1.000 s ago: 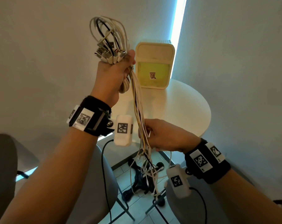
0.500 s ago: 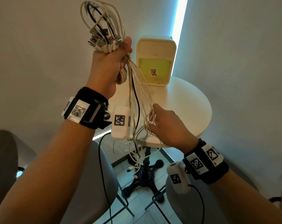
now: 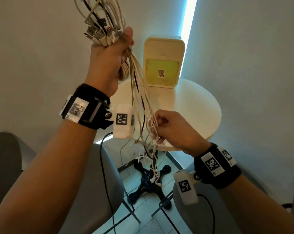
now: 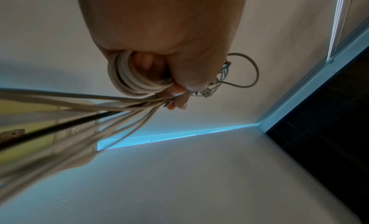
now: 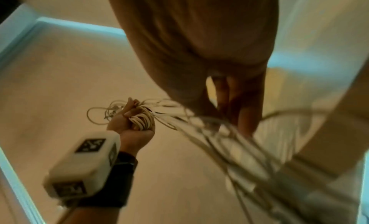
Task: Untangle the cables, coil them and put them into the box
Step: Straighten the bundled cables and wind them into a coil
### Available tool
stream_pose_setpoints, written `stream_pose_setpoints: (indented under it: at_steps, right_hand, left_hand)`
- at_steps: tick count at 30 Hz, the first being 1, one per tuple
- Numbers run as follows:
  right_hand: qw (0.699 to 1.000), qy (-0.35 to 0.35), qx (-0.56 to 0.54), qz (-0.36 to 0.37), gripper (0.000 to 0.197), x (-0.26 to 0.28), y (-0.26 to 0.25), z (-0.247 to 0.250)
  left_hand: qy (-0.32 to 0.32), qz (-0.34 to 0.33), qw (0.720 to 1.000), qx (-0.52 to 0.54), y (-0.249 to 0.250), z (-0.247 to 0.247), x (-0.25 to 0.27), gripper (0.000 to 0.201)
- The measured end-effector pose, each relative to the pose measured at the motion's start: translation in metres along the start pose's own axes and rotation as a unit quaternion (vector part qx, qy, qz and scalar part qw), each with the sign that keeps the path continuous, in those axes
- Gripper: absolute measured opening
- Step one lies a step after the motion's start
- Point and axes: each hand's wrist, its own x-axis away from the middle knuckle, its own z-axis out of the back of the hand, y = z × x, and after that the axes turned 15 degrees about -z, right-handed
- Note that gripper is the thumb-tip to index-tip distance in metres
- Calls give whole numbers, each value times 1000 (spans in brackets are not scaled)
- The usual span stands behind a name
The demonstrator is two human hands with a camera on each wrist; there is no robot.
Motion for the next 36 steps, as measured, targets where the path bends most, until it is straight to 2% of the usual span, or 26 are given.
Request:
stream_pose_setpoints:
  at_steps: [2,5,10,13,18,20,23,25,29,33,35,36]
  right_hand:
    - [998,-43,43,12,16,4,-4,2]
    - [991,-64,117,18,19,8,-8,3]
    - [980,-155,122,-30,35,19,-2,-2]
    - [966,-211,140,-53,31,26,0,-2]
    - [943,-261,178,-103,43,39,-11,-2]
    - [929,-285,205,-115,58,41,-14,-4]
    - [919,-304,226,-108,94,42,-11,-7]
    - [931,-275,217,-97,92,40,-10,-5]
    - [955,-185,214,-93,42,26,-24,13]
    - [938,-85,313,-118,32,11,-46,35]
    - [943,-15,322,-77,21,5,-57,42]
    - [958,26,282,-46,21,1,-63,42]
  left_hand:
    - [0,-5,1000,4,1,0,-1,14]
    - [-5,-9,1000,7,3,1,-4,15]
    - [-2,-19,1000,9,9,0,-6,15]
    - [11,-18,1000,6,10,5,-8,16]
    - [10,-17,1000,8,9,6,-6,14]
    - [5,-18,1000,10,8,5,-4,13]
    - [-1,-16,1000,7,6,4,-1,11]
    - [1,-11,1000,11,5,3,1,10]
    - [3,-5,1000,5,2,5,4,10]
    - [8,6,1000,3,0,5,7,10]
    - [3,18,1000,-5,-2,6,9,9]
    - [-6,28,1000,-12,-4,7,11,10]
